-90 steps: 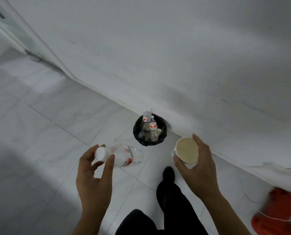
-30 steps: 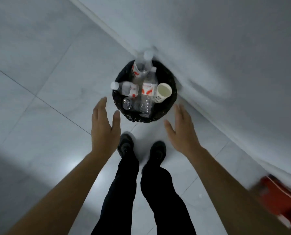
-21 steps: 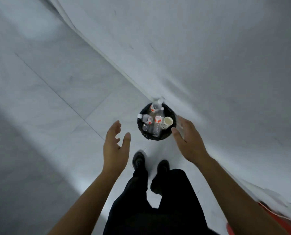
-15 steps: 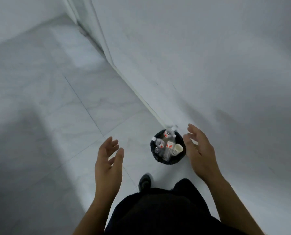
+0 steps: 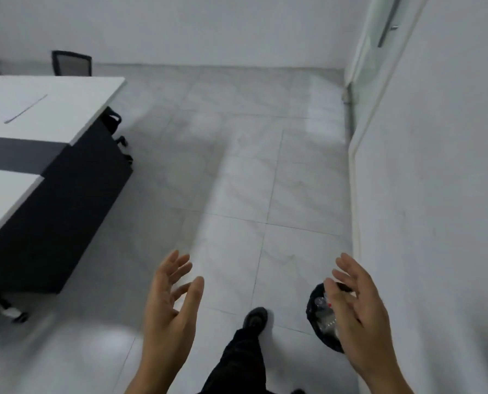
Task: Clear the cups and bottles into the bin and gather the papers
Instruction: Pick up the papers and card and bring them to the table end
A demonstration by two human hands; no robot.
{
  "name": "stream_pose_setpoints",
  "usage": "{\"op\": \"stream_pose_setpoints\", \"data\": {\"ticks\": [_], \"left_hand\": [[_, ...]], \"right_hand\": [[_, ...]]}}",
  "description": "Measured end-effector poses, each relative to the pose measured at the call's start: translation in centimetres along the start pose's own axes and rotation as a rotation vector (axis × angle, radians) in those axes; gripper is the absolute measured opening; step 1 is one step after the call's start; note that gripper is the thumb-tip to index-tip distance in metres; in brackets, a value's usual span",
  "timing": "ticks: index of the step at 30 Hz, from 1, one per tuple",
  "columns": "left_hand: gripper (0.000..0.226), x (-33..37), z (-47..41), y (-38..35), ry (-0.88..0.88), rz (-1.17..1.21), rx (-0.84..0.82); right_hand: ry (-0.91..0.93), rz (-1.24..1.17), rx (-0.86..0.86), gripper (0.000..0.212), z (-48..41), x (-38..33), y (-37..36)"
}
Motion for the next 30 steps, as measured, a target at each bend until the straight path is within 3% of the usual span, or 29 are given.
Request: {"op": "stream_pose_setpoints", "data": {"ticks": [5, 13, 18, 23, 30], "left_hand": [[0.058, -1.6, 6.3, 7.7, 0.085, -0.061, 0.22], [0.057, -4.9, 10.0, 20.5, 0.114, -0.015, 0.544], [0.052, -8.2, 6.5, 27.5, 0.098, 0.042, 0.576], [0.053, -10.4, 0.1, 31.9, 0.092, 0.038, 0.496], [0.055, -13.2, -12.5, 31.4, 0.085, 0.056, 0.353]], "right_hand": [[0.024, 0.043, -0.243, 0.055, 2.8, -0.1, -6.5], [0.205, 0.135, -0.522, 0.053, 6.7, -6.6, -19.7], [0.248, 0.154, -0.51, 0.051, 8.3, -9.5, -28.1], [0.258, 0.169, -0.488, 0.051, 7.6, -11.5, -34.6], [0.184, 0.151, -0.365, 0.052, -0.1, -11.6, -39.5]]}}
Point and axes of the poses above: each hand's wrist, its own z-axis away from the middle knuckle, its own y-axis out of the back of the hand, x = y × z, the point moved 4 cm from there along -z, towards the middle knuckle, and after that the axes turned 5 degrees about -y, right-handed, at the moved point
